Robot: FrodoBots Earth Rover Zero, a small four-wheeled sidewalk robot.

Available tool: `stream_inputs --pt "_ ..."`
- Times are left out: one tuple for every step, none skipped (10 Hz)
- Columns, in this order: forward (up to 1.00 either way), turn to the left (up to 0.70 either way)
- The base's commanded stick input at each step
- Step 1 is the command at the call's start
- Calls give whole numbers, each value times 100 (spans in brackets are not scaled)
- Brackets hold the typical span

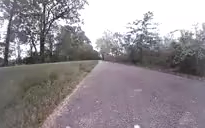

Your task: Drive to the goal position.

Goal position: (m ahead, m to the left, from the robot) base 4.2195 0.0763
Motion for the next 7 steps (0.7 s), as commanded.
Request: stream_inputs --pt "70 0" --pt "70 0" --pt "70 0" --pt "70 0" --pt "70 0" --pt "70 0" --pt "70 0"
